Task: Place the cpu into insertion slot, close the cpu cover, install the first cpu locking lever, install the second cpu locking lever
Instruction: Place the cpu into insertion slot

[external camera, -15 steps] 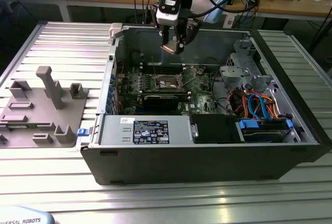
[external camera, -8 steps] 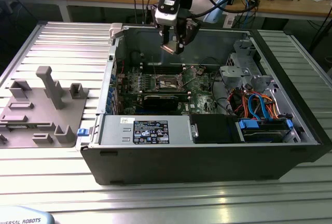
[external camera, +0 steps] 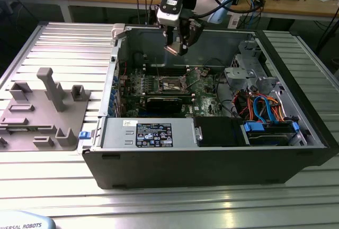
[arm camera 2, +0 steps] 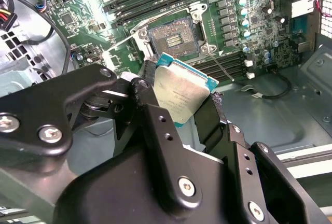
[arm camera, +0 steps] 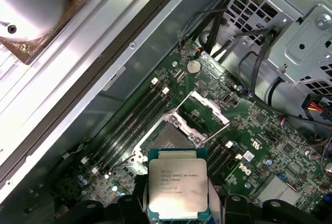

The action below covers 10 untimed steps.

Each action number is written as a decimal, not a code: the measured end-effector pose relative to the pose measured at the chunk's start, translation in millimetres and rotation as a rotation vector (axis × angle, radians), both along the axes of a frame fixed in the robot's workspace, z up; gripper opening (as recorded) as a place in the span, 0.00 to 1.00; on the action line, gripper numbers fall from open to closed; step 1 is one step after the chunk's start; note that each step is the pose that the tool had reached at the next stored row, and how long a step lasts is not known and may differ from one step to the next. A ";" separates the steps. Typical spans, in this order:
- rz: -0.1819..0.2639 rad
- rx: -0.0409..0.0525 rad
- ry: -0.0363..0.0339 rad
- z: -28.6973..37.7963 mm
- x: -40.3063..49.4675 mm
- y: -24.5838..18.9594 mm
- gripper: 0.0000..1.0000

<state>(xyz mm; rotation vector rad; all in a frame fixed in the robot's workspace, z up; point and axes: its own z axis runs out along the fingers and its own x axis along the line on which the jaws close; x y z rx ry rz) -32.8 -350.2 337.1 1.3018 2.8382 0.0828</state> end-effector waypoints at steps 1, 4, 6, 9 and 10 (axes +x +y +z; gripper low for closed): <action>-0.006 0.0000 0.0000 0.0 0.0 0.0 0.54; -0.016 0.0000 0.0000 0.0 0.0 0.0 0.54; -0.021 0.0000 0.0000 0.0 0.0 0.0 0.54; -0.034 0.0001 0.0000 -0.1 0.0 0.0 0.54; -0.037 0.0001 0.0000 -0.1 0.0 0.0 0.54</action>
